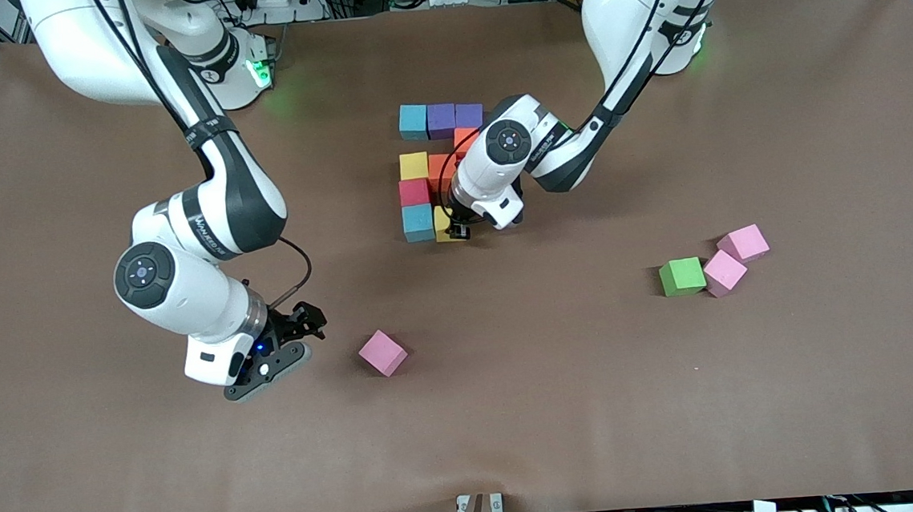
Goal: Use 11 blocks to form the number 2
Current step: 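Open the left gripper and move toward the green block while the right gripper withdraws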
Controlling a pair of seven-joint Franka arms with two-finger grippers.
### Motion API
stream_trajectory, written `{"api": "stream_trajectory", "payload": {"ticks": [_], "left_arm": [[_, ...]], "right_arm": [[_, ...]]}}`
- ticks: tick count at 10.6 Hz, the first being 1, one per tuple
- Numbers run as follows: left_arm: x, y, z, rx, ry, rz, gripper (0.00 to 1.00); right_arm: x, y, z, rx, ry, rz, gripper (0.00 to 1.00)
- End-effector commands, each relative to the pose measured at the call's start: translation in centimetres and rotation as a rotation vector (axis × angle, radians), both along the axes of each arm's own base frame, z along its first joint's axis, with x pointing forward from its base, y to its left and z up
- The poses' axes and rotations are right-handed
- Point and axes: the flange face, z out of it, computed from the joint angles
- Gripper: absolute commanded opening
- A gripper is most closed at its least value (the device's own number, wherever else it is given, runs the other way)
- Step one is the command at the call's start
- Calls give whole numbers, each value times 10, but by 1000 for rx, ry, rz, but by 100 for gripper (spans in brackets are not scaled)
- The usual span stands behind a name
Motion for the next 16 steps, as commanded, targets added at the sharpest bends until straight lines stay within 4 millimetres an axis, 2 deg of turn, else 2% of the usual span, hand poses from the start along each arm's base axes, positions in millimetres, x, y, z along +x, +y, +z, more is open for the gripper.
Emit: {"api": "stream_trajectory", "payload": {"ticks": [1, 2, 3, 4, 5, 9, 12, 14, 16], "left_arm": [[0, -7, -9, -11, 14, 21, 46], [0, -7, -11, -10, 17, 22, 53], [0, -7, -12, -10, 18, 20, 68], [-2, -8, -12, -10, 14, 9, 100], [-10, -15, -12, -7, 13, -12, 100], [-11, -16, 0, -4, -1, -27, 100], [-6, -8, 10, 31, -1, -84, 100], [-3, -4, 27, 48, -4, -119, 100], [11, 8, 54, 56, -25, -143, 100]], "right_arm": [[-8, -8, 13, -4, 0, -1, 100], [-13, -15, 21, -9, 21, -9, 100], [-20, -27, 30, -13, 44, -24, 100], [-28, -35, 38, -22, 69, -38, 100], [-33, -48, 50, -33, 82, -56, 100], [-49, -102, 91, -73, 150, -124, 100], [-64, -144, 130, -77, 176, -178, 100], [-73, -168, 150, -107, 176, -203, 100], [-85, -198, 181, -126, 153, -276, 100]]}}
